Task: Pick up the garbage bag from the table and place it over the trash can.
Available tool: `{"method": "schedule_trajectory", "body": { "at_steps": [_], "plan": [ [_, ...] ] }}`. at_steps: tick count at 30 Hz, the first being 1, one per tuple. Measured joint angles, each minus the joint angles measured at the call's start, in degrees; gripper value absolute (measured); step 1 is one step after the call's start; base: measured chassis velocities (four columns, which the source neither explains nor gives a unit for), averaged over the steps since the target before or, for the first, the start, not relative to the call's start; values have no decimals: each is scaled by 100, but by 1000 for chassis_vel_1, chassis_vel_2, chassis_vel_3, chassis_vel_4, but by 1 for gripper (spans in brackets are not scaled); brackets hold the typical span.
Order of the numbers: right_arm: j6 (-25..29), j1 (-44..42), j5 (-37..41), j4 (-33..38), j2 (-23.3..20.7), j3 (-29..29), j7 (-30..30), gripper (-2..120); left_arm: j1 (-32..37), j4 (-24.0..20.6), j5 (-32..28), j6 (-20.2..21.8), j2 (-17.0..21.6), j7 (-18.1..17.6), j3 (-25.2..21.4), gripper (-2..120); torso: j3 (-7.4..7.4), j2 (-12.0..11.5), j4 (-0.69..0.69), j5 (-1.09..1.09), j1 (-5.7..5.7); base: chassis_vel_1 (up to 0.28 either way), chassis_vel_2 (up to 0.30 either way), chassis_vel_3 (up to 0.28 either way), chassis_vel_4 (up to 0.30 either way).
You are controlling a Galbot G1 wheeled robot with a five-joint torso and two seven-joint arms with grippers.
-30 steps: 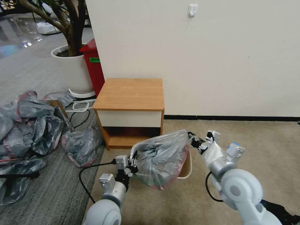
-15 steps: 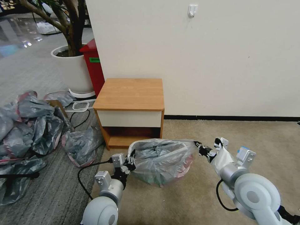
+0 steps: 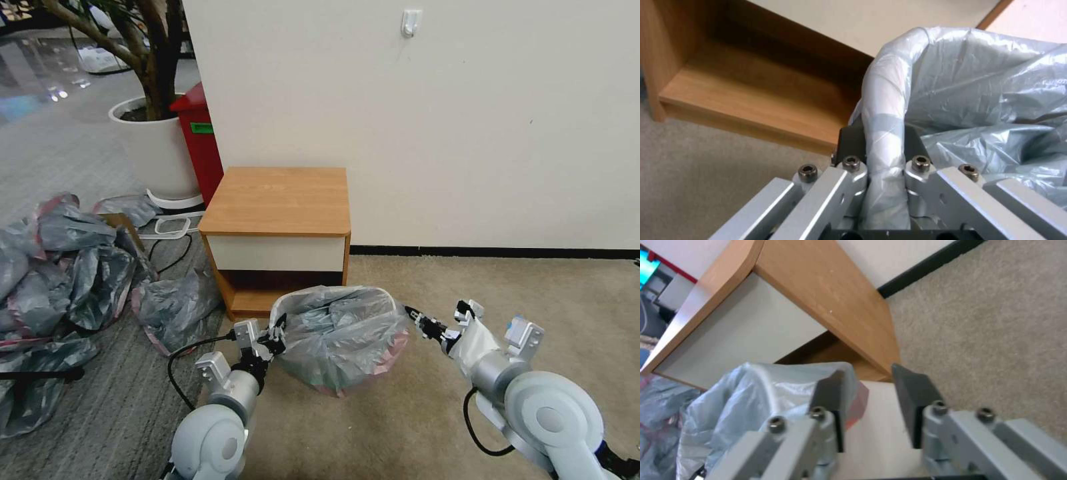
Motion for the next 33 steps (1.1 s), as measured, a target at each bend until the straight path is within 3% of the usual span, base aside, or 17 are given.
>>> {"method": "schedule_trajectory", "body": {
  "at_steps": [7,9,10,14,15,18,23,33],
  "plan": [
    [212,-552,-92,347,115,262,-328,56,-158,134,-101,27,5,-124,-87,5,0,0,-1,0,0,0,0,0,0],
    [534,-877,-271,406,171,328,-905,65,-229,147,-289,91,3,-264,-151,5,0,0,0,0,0,0,0,0,0],
    [534,-877,-271,406,171,328,-905,65,-229,147,-289,91,3,-264,-151,5,0,0,0,0,0,0,0,0,0],
    [1069,-1454,-820,126,193,363,-2641,82,-307,116,-619,222,20,-531,-268,5,0,0,-1,0,0,0,0,0,0],
    [1069,-1454,-820,126,193,363,-2641,82,-307,116,-619,222,20,-531,-268,5,0,0,-1,0,0,0,0,0,0],
    [1290,-1822,-976,-142,281,144,-3394,98,-260,39,-809,276,56,-669,-344,5,0,0,-1,-1,0,0,0,0,0],
    [1187,-1947,-859,-339,389,-111,-3749,100,-177,-55,-966,316,80,-695,-397,5,0,0,-1,0,0,0,0,0,0],
    [974,-1730,-668,-519,284,-419,-3874,100,-179,-117,-978,348,50,-692,-367,5,0,0,0,0,0,0,0,0,0]
  ]
}}
